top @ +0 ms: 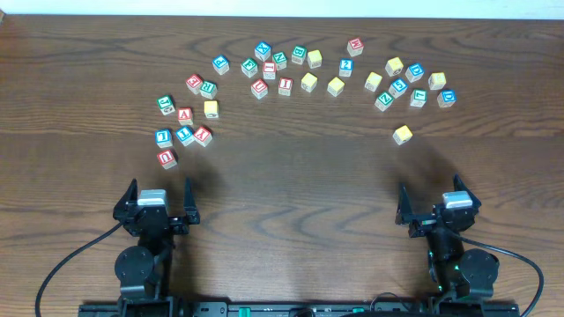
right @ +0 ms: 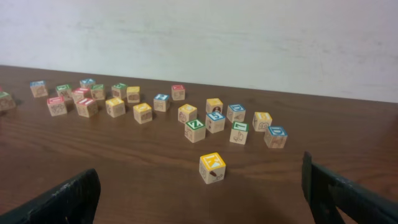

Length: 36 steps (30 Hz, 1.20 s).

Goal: Spell out AI2

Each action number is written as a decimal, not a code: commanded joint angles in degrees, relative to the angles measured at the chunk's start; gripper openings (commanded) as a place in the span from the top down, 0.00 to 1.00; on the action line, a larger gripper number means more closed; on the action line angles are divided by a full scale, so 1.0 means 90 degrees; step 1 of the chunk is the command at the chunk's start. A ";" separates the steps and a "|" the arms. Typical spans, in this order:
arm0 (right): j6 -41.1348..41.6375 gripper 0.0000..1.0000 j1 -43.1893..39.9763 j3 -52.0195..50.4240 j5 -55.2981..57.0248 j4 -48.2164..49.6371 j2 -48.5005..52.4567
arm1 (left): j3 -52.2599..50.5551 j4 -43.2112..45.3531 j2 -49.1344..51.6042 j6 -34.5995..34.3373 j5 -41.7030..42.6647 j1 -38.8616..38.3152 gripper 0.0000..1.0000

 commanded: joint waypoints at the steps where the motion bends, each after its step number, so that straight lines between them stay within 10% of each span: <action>1: -0.0056 0.01 -0.0061 -0.0012 -0.0046 -0.0019 -0.0044 | -0.0061 -0.0287 -0.0032 0.0107 -0.0032 0.0051 0.02; 36: -0.0080 0.01 -0.0061 -0.0010 -0.0406 0.0255 -0.0044 | 0.0270 -0.0262 0.0478 0.0109 0.0039 0.0051 0.02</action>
